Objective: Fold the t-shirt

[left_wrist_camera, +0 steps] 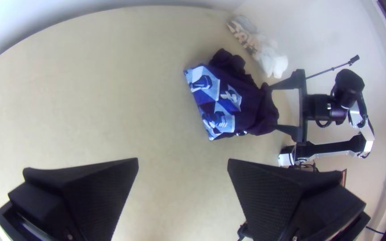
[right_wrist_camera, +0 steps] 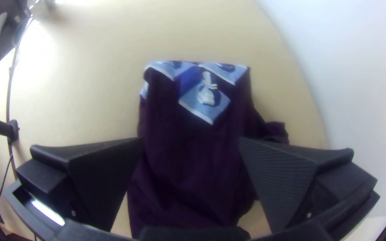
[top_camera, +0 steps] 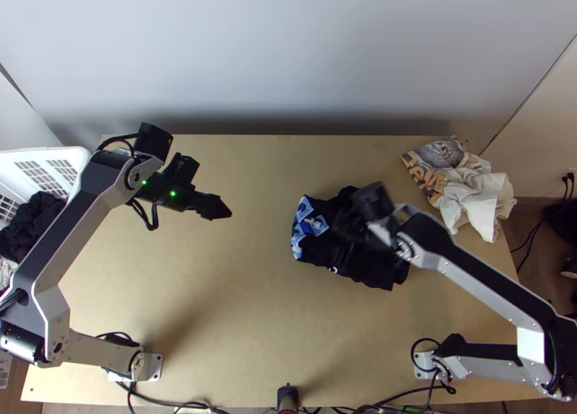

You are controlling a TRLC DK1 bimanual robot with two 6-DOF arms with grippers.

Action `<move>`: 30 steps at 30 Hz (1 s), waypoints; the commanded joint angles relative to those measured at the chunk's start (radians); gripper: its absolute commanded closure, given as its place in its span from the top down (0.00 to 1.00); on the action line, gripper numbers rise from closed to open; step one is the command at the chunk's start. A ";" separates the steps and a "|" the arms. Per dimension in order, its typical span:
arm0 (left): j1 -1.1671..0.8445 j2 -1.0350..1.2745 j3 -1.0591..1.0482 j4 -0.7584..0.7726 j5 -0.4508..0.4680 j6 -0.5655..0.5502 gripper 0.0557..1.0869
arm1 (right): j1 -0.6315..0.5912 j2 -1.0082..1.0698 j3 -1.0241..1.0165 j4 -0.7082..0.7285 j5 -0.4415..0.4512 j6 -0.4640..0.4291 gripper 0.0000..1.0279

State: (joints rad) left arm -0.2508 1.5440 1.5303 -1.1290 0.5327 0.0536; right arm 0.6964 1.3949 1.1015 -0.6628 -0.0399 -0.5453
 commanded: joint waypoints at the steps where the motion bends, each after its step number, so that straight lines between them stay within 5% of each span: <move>1: 0.007 -0.024 -0.035 -0.006 -0.011 0.005 0.94 | 0.186 0.030 -0.046 0.020 0.057 -0.021 0.96; 13: 0.018 -0.044 -0.056 -0.008 -0.016 0.000 0.94 | 0.236 0.093 -0.146 0.111 0.067 -0.073 0.96; 20: 0.025 -0.048 -0.065 -0.008 -0.016 0.000 0.95 | 0.224 0.105 -0.226 0.292 0.202 -0.133 0.96; 30: 0.033 -0.038 -0.064 -0.002 -0.016 0.005 0.94 | 0.187 0.113 -0.259 0.364 0.239 -0.160 0.96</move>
State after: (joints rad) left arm -0.2245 1.4986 1.4673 -1.1362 0.5156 0.0536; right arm 0.9054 1.5013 0.8772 -0.3672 0.1669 -0.6796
